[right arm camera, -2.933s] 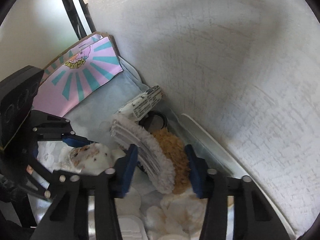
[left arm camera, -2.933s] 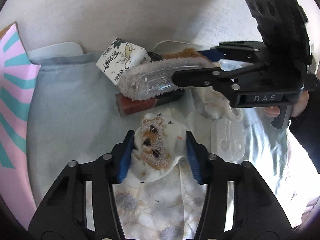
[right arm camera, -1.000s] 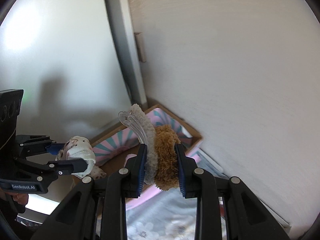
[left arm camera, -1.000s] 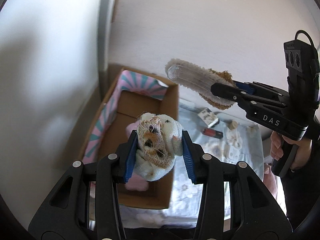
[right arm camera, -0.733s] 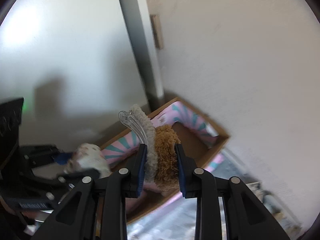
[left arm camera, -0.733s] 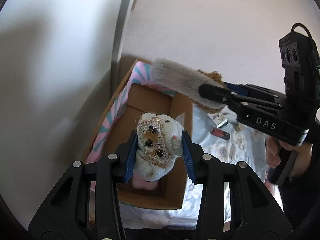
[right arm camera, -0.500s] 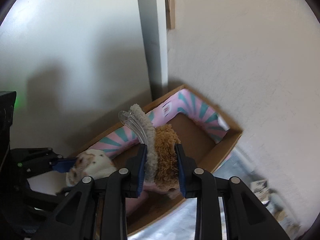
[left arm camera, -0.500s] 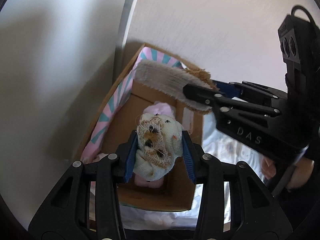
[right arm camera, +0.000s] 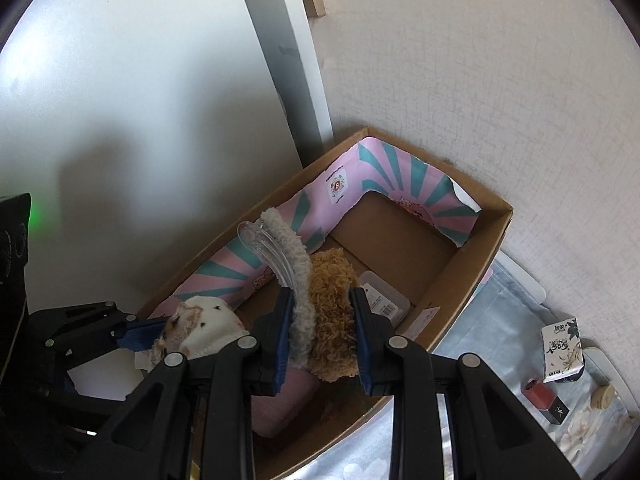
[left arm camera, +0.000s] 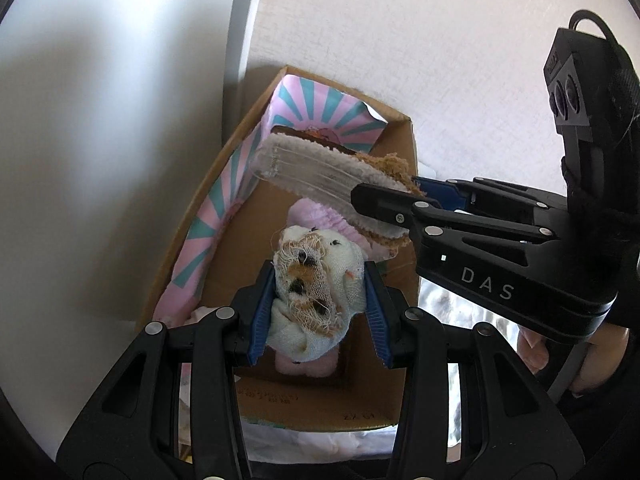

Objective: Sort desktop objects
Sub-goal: 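Carry the patterned sock and brown brush with both tools over the cardboard box, then open both tools to drop the sock and brush into the cardboard box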

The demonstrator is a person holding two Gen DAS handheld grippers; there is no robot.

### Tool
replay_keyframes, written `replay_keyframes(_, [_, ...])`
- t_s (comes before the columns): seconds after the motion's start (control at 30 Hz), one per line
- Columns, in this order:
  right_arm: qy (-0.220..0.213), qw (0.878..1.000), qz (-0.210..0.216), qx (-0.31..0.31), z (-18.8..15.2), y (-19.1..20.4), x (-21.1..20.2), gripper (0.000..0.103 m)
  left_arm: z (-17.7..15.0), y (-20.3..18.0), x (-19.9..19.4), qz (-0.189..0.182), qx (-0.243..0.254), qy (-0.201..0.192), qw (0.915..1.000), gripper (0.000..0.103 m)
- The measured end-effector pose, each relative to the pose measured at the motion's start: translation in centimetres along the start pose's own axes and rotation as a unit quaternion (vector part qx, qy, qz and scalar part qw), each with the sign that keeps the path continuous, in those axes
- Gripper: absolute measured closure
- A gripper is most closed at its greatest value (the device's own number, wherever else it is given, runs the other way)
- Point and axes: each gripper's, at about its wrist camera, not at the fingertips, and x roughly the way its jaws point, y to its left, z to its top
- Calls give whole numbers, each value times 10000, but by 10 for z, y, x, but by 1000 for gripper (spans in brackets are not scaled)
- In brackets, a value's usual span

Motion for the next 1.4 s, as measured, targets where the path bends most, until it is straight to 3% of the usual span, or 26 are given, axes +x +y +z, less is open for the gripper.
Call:
replay_keyframes(0.17, [84,9999,23,-55,4,4,5,74,-1,0,1,-38,59,-5,10000,63])
replay_keyframes(0.23, [175,9998,-46,-61,6,6,10,67,0,2,8,13,-55,175,9998,51])
replay_keyframes(0.3, [144,9998,-140,-35,8,6,12,46,-1,3,14,322,-89,280,9990,1])
replay_keyframes(0.33, [97,9999,-134,-18,8,6,12,25,-2,3,12,426,-65,183,9989,0])
replay_keyframes(0.37, [30,10000,-92,9,8,5,11,13,-2,3,11,478,-44,73,9988,0])
replay_keyframes(0.47, [-30,10000,-33,60,9,4,9,12,1,9,13,313,-154,132,9993,0])
replay_keyframes(1.0, [-229,9995,-236,-2,16,6,-11,12,0,3,7,217,-48,141,9997,0])
replay_keyframes(1.27, [-355,9979,-520,-150,15,10,-28,11,-4,-4,-6,212,75,52,9997,0])
replay_keyframes(1.4, [-131,9979,-635,17,15,7,-29,11,-5,-4,-11,237,68,30,9997,0])
